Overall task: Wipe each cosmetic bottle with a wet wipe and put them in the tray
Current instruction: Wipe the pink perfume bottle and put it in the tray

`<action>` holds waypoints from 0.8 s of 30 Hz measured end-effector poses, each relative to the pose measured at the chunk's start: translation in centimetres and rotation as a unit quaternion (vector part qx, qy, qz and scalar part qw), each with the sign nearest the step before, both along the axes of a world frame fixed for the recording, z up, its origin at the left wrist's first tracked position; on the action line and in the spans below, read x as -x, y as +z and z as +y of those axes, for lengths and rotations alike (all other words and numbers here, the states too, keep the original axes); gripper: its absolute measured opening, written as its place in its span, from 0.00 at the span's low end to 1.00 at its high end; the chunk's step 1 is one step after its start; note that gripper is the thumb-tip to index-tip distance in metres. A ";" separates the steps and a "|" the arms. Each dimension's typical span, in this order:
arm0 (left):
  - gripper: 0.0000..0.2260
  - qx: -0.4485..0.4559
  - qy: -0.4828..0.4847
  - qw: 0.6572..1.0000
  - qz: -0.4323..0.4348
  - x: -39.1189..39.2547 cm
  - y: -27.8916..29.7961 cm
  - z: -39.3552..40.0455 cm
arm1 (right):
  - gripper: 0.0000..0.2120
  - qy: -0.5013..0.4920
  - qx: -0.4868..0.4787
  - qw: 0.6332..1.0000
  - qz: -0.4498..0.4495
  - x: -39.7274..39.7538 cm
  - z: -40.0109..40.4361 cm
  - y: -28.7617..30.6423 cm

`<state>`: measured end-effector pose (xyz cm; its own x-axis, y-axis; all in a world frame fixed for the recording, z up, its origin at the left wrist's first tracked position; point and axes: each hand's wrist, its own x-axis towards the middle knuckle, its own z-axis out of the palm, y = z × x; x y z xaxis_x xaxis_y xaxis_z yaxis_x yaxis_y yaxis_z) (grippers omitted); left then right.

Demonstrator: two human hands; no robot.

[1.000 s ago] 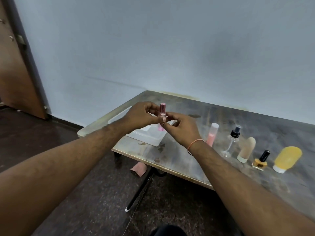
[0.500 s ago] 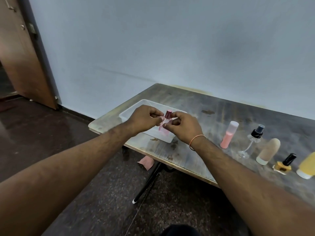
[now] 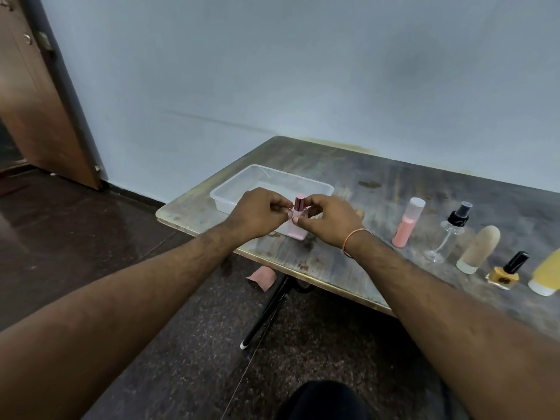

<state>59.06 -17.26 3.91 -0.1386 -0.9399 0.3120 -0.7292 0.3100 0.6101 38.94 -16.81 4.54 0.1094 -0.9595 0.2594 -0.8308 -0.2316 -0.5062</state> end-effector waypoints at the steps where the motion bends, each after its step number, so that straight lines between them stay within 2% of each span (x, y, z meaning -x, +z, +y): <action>1: 0.11 0.000 -0.002 1.000 -0.001 0.0 0.0 0.1 | 0.17 -0.001 -0.001 1.000 0.002 -0.1 0.0 0.0; 6: 0.11 -0.007 -0.011 1.000 -0.020 -0.1 0.2 0.2 | 0.14 0.000 0.002 0.999 0.032 -0.2 0.0 0.0; 13: 0.22 0.013 -0.001 0.999 -0.053 -1.1 -0.6 1.1 | 0.27 0.008 -0.005 0.999 0.033 -0.1 0.7 -0.3; 19: 0.27 0.143 -0.009 0.970 -0.198 -0.3 -0.6 3.9 | 0.35 0.018 0.026 0.998 0.051 1.7 3.1 -0.3; 22: 0.25 0.243 -0.069 0.939 -0.232 1.5 -0.5 5.5 | 0.41 0.040 0.059 0.997 0.043 4.0 5.1 -0.6; 24: 0.23 0.268 -0.124 0.923 -0.246 3.4 -0.6 6.1 | 0.40 0.046 0.077 0.995 0.050 5.9 6.6 -0.8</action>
<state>55.67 -11.13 3.27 -0.5779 -0.5897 0.5642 -0.7432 0.6659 -0.0652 33.02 -10.26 3.71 0.2282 -0.8943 0.3849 -0.8472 -0.3772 -0.3742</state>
